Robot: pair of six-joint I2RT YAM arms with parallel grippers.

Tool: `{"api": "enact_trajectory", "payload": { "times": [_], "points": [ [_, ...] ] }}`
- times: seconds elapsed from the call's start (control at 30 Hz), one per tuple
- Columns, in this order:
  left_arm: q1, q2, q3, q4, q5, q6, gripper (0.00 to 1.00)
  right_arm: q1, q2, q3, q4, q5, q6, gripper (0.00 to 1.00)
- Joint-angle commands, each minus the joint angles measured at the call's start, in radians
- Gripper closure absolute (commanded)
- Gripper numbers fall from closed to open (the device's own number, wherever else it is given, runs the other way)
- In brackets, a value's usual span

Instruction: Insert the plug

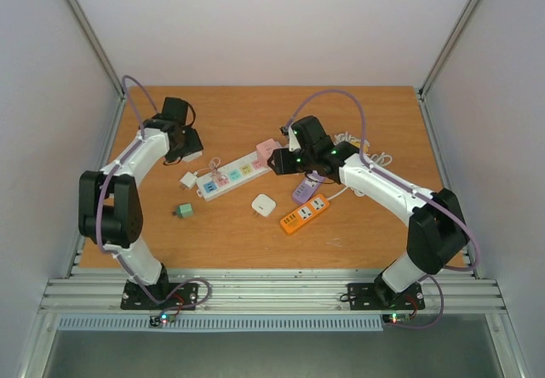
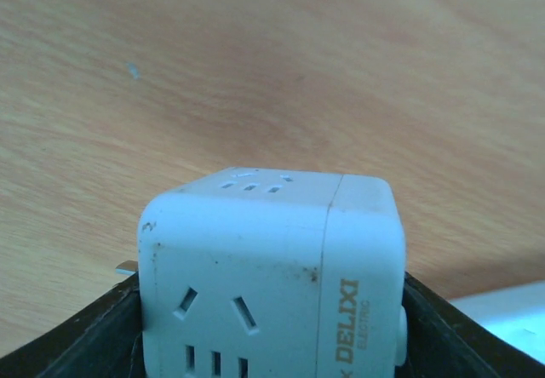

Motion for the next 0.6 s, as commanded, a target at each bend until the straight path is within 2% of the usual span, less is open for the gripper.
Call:
{"api": "enact_trajectory", "payload": {
  "times": [0.0, 0.13, 0.27, 0.43, 0.57],
  "points": [
    [0.0, -0.104, -0.019, 0.09, 0.178, -0.032, 0.48, 0.007, -0.072, -0.005, 0.008, 0.048, -0.048, 0.47],
    [-0.014, -0.189, -0.089, 0.182, 0.413, -0.096, 0.48, 0.009, -0.115, -0.032, 0.042, 0.037, -0.088, 0.47],
    [-0.038, -0.267, -0.161, 0.24, 0.551, -0.169, 0.48, 0.009, -0.213, -0.14, 0.162, 0.006, -0.083, 0.44],
    [-0.08, -0.374, -0.264, 0.319, 0.725, -0.23, 0.47, 0.027, -0.286, -0.216, 0.231, -0.084, -0.133, 0.29],
    [-0.138, -0.431, -0.276, 0.301, 0.825, -0.192, 0.47, 0.041, -0.34, -0.269, 0.283, -0.19, -0.229, 0.18]
  ]
}}
